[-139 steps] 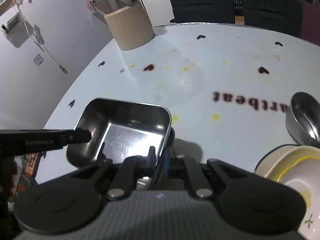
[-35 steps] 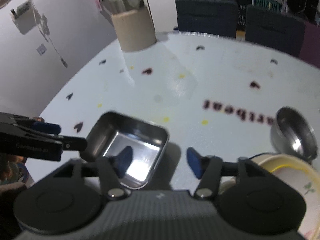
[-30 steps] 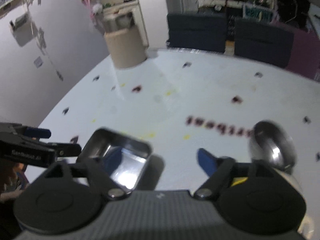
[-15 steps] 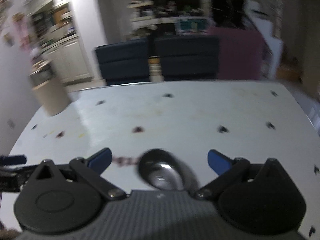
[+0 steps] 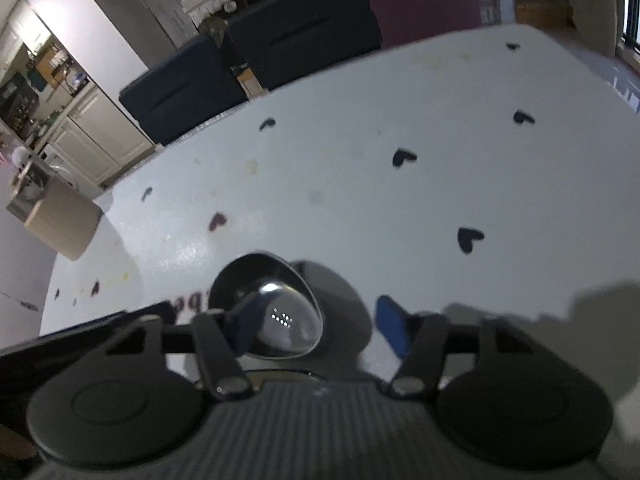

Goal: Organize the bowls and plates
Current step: 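Move both grippers to the round steel bowl and close on its rim, then lift the round steel bowl and carry it toward the stacked trays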

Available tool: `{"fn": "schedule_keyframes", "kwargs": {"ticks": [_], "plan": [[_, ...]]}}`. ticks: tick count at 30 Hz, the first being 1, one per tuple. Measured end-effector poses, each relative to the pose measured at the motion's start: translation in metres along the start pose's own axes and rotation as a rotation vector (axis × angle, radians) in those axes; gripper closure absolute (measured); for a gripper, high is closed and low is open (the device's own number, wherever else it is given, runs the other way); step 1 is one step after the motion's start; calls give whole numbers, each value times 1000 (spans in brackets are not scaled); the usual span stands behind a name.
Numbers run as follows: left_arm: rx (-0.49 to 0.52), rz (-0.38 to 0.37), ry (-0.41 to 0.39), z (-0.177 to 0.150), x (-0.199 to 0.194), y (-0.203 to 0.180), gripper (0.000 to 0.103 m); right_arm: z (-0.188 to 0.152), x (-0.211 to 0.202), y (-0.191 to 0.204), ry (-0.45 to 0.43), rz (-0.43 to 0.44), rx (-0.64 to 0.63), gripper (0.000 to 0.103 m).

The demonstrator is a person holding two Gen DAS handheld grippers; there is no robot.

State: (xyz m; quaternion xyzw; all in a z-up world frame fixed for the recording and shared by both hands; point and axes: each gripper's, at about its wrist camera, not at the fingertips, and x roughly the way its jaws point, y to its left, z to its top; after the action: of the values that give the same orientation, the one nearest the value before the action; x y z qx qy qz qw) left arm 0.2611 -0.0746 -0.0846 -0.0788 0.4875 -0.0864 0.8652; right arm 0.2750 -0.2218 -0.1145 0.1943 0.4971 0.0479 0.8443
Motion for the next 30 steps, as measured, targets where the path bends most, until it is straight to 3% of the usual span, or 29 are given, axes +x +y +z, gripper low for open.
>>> {"fn": "schedule_keyframes", "kwargs": {"ticks": [3, 5, 9, 14, 19, 23, 30], "plan": [[-5, -6, 25, 2, 14, 0, 44, 2, 16, 3, 40, -8, -5, 50], [-14, -16, 42, 2, 20, 0, 48, 1, 26, 2, 68, -9, -15, 65], [-23, -24, 63, 3, 32, 1, 50, -2, 45, 5, 117, -40, -38, 70], [-25, -43, 98, 4, 44, 0, 69, -4, 56, 7, 142, -38, -57, 86], [-9, -43, 116, 4, 47, -3, 91, -4, 63, 13, 146, -53, -97, 88], [12, -36, 85, 5, 38, -8, 93, -4, 58, 15, 137, -64, -122, 93], [22, -42, -61, 11, -5, -10, 94, -4, 34, 28, 25, -61, -152, 93]]}}
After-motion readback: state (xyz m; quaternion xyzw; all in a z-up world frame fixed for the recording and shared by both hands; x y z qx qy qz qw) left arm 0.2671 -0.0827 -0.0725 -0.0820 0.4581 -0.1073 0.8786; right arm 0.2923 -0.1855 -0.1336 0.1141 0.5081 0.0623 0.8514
